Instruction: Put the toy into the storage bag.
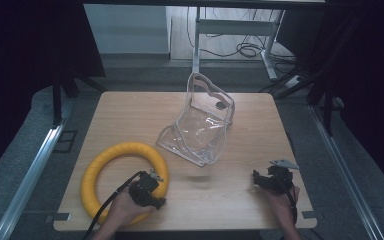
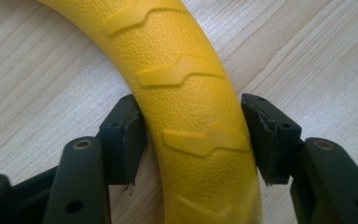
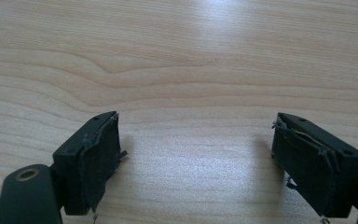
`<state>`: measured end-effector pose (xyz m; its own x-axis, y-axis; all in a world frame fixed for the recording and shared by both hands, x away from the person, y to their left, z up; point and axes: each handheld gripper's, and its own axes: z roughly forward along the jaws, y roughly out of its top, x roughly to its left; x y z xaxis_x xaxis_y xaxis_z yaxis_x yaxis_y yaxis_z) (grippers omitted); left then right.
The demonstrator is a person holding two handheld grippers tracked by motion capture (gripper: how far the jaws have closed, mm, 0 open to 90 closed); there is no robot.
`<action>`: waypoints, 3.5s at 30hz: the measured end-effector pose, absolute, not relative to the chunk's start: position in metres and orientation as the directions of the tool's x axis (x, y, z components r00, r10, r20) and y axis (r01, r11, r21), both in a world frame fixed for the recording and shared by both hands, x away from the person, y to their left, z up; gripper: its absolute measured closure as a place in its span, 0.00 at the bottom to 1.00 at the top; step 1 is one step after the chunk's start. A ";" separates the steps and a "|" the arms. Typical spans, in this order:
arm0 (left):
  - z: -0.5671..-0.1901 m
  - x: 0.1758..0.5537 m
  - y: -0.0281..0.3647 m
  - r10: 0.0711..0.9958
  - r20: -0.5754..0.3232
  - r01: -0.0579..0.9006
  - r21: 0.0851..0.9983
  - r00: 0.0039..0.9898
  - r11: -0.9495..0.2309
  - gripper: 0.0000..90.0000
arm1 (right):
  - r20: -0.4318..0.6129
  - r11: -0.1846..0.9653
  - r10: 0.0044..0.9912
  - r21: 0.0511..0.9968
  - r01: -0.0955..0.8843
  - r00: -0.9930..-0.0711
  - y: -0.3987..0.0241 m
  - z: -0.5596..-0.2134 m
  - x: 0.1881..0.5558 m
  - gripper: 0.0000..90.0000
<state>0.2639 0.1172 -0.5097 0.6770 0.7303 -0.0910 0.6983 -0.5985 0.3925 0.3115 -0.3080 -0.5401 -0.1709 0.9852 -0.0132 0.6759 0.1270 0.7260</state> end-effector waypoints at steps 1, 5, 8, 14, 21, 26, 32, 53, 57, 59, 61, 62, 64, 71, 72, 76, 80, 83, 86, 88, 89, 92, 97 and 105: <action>-0.510 0.263 0.118 0.732 -0.090 0.698 0.398 0.675 -0.595 0.47 | -0.013 0.126 0.985 0.726 0.676 -0.170 -0.308 -0.540 0.311 0.18; -0.510 0.263 0.119 0.735 -0.099 0.702 0.406 0.671 -0.586 0.48 | -0.014 0.127 0.985 0.726 0.676 -0.171 -0.308 -0.540 0.311 0.18; -0.511 0.262 0.121 0.741 -0.117 0.707 0.427 0.662 -0.564 0.48 | -0.013 0.127 0.985 0.726 0.676 -0.171 -0.308 -0.540 0.312 0.18; -0.510 0.261 0.131 0.744 -0.186 0.722 0.472 0.642 -0.505 0.49 | -0.012 0.126 0.985 0.725 0.677 -0.170 -0.308 -0.540 0.312 0.18; -0.501 0.258 0.143 0.737 -0.242 0.719 0.541 0.630 -0.437 0.50 | -0.014 0.127 0.985 0.725 0.677 -0.170 -0.308 -0.540 0.312 0.18; -0.487 0.255 0.154 0.729 -0.282 0.707 0.600 0.624 -0.374 0.50 | -0.014 0.127 0.985 0.725 0.677 -0.170 -0.308 -0.540 0.311 0.18; -0.466 0.250 0.172 0.720 -0.304 0.676 0.673 0.624 -0.302 0.50 | -0.011 0.124 0.986 0.724 0.678 -0.168 -0.308 -0.540 0.311 0.17; -0.420 0.244 0.223 0.741 -0.310 0.587 0.797 0.596 -0.139 0.51 | -0.012 0.123 0.986 0.724 0.678 -0.166 -0.308 -0.540 0.312 0.17; -0.416 0.243 0.227 0.747 -0.301 0.573 0.809 0.592 -0.128 0.51 | -0.012 0.123 0.986 0.725 0.678 -0.166 -0.308 -0.540 0.312 0.17; -0.415 0.242 0.228 0.749 -0.298 0.568 0.813 0.591 -0.124 0.51 | -0.013 0.124 0.986 0.724 0.678 -0.166 -0.308 -0.540 0.312 0.17; -0.413 0.242 0.228 0.750 -0.290 0.559 0.819 0.595 -0.127 0.51 | -0.012 0.124 0.986 0.725 0.678 -0.166 -0.308 -0.540 0.312 0.17; -0.413 0.242 0.228 0.751 -0.287 0.554 0.823 0.595 -0.124 0.51 | -0.011 0.122 0.986 0.724 0.679 -0.165 -0.308 -0.540 0.312 0.17; -0.410 0.242 0.228 0.752 -0.282 0.545 0.830 0.596 -0.120 0.51 | -0.012 0.124 0.986 0.725 0.678 -0.166 -0.308 -0.540 0.312 0.17; -0.400 0.242 0.229 0.760 -0.276 0.509 0.856 0.589 -0.084 0.51 | -0.011 0.122 0.986 0.724 0.679 -0.166 -0.308 -0.540 0.312 0.17; -0.399 0.242 0.229 0.760 -0.275 0.502 0.862 0.588 -0.076 0.51 | -0.012 0.123 0.986 0.725 0.678 -0.166 -0.308 -0.540 0.312 0.17; -0.394 0.243 0.226 0.758 -0.271 0.471 0.880 0.593 -0.054 0.51 | -0.012 0.123 0.986 0.724 0.678 -0.166 -0.308 -0.540 0.312 0.17; -0.389 0.244 0.222 0.751 -0.259 0.445 0.894 0.607 -0.052 0.51 | -0.011 0.123 0.986 0.725 0.678 -0.166 -0.308 -0.540 0.312 0.17; -0.384 0.245 0.217 0.752 -0.242 0.428 0.902 0.612 -0.058 0.52 | -0.011 0.122 0.986 0.725 0.678 -0.166 -0.308 -0.540 0.312 0.17; -0.381 0.246 0.214 0.751 -0.237 0.418 0.907 0.616 -0.056 0.52 | -0.012 0.123 0.986 0.725 0.678 -0.166 -0.308 -0.540 0.312 0.17; -0.381 0.248 0.213 0.740 -0.252 0.419 0.907 0.624 -0.045 0.53 | -0.012 0.123 0.986 0.725 0.678 -0.166 -0.308 -0.540 0.312 0.17; -0.383 0.252 0.213 0.725 -0.278 0.431 0.902 0.630 -0.028 0.53 | -0.012 0.123 0.986 0.725 0.678 -0.166 -0.308 -0.540 0.312 0.17; -0.385 0.255 0.213 0.717 -0.296 0.445 0.895 0.631 -0.023 0.53 | -0.012 0.123 0.986 0.725 0.678 -0.166 -0.308 -0.540 0.312 0.17; -0.390 0.257 0.215 0.703 -0.325 0.462 0.887 0.633 -0.005 0.54 | -0.012 0.123 0.986 0.725 0.678 -0.166 -0.308 -0.540 0.312 0.17; -0.382 0.254 0.220 0.695 -0.345 0.436 0.899 0.631 0.050 0.54 | -0.013 0.123 0.986 0.725 0.677 -0.166 -0.308 -0.540 0.312 0.17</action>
